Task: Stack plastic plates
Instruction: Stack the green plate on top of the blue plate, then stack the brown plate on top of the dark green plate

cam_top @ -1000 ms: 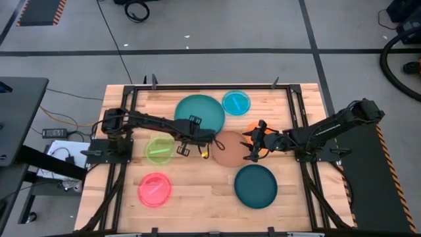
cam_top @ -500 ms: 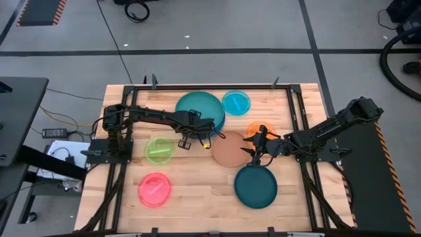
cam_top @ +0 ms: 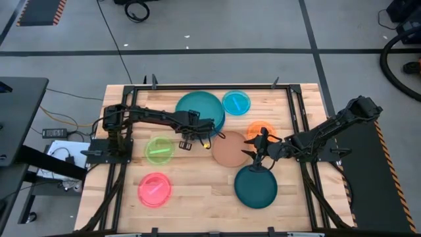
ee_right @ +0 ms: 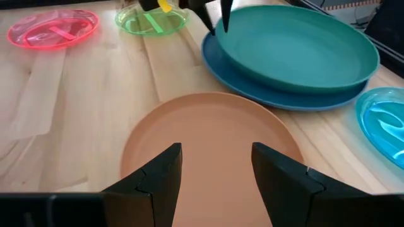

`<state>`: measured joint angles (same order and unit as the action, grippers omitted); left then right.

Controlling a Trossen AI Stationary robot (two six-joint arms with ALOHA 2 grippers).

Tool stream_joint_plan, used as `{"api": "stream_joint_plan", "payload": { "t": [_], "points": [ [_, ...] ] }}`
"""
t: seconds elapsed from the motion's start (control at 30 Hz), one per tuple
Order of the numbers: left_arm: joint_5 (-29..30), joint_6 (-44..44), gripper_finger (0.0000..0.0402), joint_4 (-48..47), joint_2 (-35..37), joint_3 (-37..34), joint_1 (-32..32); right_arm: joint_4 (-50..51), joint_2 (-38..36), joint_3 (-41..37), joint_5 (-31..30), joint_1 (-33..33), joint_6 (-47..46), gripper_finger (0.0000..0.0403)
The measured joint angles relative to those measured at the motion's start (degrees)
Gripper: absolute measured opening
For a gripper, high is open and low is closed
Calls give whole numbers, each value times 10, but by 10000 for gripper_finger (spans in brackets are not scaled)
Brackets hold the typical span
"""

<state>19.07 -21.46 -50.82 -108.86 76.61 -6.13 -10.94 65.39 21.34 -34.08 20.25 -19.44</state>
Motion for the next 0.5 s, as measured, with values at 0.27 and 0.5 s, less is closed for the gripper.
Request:
{"api": "stream_joint_plan", "payload": {
  "t": [0.27,0.5],
  "points": [
    [-23,52,152,46,72,2,37,8,0,0,-15,0,0,201],
    [-30,106,153,153,73,2,112,28,-6,0,-10,0,-5,201]
  ]
}}
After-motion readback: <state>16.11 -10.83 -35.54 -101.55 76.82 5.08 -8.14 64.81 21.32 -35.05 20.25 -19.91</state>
